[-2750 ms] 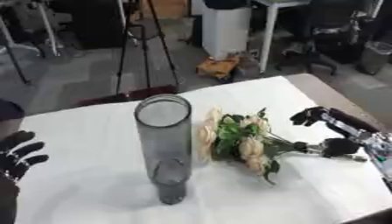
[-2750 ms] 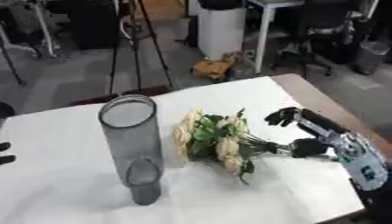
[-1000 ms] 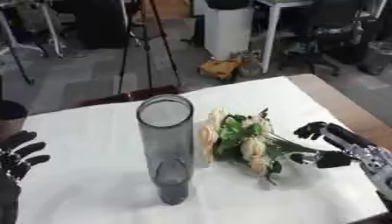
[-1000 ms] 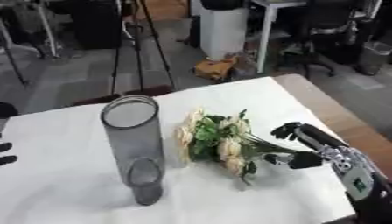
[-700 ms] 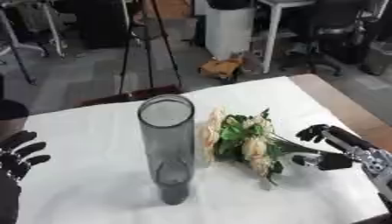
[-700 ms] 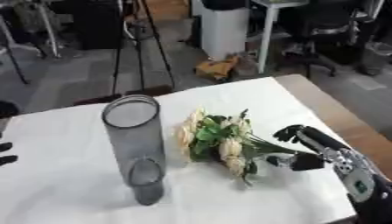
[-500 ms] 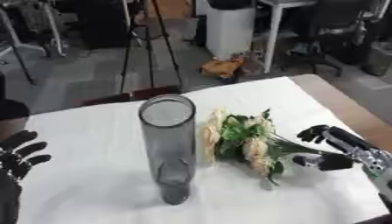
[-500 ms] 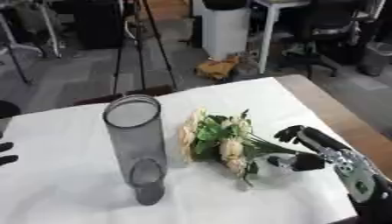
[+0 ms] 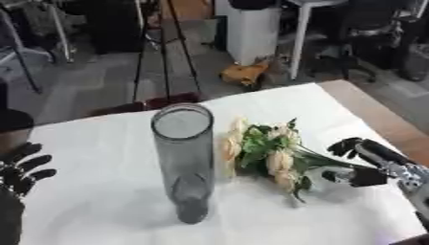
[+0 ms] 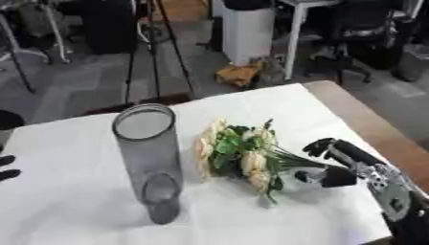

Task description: Arrange flowers into the vase.

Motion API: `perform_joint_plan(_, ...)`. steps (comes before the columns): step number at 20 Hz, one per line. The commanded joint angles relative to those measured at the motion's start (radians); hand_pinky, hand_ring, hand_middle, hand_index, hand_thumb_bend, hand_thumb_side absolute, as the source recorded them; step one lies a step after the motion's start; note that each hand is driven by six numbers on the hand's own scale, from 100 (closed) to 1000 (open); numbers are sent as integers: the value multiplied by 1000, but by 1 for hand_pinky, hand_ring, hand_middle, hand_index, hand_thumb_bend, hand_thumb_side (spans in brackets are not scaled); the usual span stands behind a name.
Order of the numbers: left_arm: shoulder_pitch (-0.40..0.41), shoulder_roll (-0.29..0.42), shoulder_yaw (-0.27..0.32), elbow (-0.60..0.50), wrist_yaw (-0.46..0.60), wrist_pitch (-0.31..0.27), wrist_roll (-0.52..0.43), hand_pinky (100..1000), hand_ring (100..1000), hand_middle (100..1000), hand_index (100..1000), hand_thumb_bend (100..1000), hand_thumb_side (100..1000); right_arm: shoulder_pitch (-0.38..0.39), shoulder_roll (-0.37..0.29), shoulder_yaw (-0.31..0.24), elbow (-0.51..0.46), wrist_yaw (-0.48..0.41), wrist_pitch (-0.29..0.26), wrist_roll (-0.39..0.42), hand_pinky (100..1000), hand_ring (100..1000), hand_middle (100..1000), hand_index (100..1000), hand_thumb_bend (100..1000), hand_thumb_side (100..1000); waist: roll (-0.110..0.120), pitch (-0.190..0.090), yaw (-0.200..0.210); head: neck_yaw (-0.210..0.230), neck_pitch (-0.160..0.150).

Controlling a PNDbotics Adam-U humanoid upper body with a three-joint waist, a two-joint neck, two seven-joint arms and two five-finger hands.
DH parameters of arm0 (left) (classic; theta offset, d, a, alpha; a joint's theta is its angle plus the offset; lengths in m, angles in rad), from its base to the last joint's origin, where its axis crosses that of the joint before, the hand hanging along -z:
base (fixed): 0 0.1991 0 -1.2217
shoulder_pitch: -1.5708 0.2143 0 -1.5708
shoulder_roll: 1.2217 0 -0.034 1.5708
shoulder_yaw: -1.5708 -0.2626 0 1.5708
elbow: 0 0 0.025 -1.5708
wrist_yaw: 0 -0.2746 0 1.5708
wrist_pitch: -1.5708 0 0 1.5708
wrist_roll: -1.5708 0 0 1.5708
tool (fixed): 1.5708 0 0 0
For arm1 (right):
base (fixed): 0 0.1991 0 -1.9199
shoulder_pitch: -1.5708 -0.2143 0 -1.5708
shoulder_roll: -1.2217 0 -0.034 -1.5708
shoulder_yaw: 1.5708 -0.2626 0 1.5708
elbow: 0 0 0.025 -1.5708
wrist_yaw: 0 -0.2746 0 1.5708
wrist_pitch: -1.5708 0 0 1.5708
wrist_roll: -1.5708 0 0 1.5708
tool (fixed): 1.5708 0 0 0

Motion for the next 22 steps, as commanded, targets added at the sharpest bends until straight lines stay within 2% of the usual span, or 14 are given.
perform_joint_plan(1, -12, 16, 5, -13, 2, 0, -3, 687, 742, 748, 801, 1000, 793, -27, -25, -15, 11, 16, 0, -8, 674, 723, 668, 810, 591, 652, 10, -10, 4, 3, -6)
perform_joint_plan(12, -16, 17, 4, -15, 3, 1, -6, 688, 740, 748, 801, 1000, 793, -53, -26, -18, 58, 43, -22, -13, 677, 726, 666, 813, 581, 656, 11, -10, 13, 5, -10)
perform_joint_plan(16, -17, 17, 4, -15, 2, 2, -7, 688, 739, 748, 801, 1000, 793, -57, -25, -17, 71, 54, -26, -7, 677, 726, 667, 813, 621, 618, 11, -10, 15, 6, -11)
perform_joint_plan(20, -17, 17, 4, -15, 2, 2, -7, 688, 739, 748, 801, 1000, 793, -58, -24, -18, 75, 59, -28, -4, 677, 726, 667, 813, 621, 618, 11, -10, 15, 6, -11)
perform_joint_plan(21, -17, 17, 4, -15, 2, 2, -7, 688, 738, 747, 801, 1000, 793, -58, -25, -17, 76, 61, -28, -3, 675, 725, 671, 813, 661, 549, 11, -11, 16, 6, -11)
perform_joint_plan(22, -17, 17, 3, -15, 2, 2, -7, 687, 738, 747, 801, 1000, 793, -60, -26, -14, 78, 68, -28, 1, 673, 723, 670, 812, 659, 548, 11, -11, 17, 7, -11)
